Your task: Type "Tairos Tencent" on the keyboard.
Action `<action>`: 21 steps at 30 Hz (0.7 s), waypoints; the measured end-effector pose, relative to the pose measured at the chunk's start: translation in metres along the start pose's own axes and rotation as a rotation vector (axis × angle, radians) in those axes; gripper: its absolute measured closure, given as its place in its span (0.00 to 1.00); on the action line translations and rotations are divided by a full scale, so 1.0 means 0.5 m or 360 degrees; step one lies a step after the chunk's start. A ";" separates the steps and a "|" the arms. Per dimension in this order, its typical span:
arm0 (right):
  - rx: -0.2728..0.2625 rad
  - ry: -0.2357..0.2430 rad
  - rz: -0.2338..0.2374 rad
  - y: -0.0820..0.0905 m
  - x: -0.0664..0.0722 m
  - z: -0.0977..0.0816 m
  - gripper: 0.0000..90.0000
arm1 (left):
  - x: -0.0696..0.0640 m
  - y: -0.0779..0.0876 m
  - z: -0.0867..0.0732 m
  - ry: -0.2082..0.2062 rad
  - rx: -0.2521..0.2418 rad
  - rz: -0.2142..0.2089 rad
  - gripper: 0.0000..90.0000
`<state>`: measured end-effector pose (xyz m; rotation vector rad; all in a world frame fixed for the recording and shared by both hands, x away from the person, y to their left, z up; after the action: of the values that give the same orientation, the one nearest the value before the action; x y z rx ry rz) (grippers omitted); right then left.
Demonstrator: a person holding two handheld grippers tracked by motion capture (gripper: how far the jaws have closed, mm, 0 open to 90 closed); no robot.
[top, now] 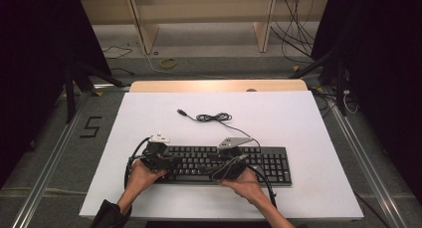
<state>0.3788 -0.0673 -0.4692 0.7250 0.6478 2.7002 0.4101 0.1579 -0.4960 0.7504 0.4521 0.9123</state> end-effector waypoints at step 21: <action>-0.0002 0.0003 -0.0005 -0.005 -0.004 0.002 0.45 | -0.001 0.038 -0.001 0.0090 -0.0056 -0.0110 0.50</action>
<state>0.3812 -0.0657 -0.4706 0.7205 0.6471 2.6989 0.3991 0.1652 -0.4823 0.6744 0.5080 0.8762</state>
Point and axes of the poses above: each handheld gripper's, and its own axes: y roughly backward along the jaws, z roughly out of its top, x roughly to its left, the point moved 3 cm from there along -y, roughly forward along the jaws, and after that the axes turned 14 degrees about z, right-handed, at the moved point
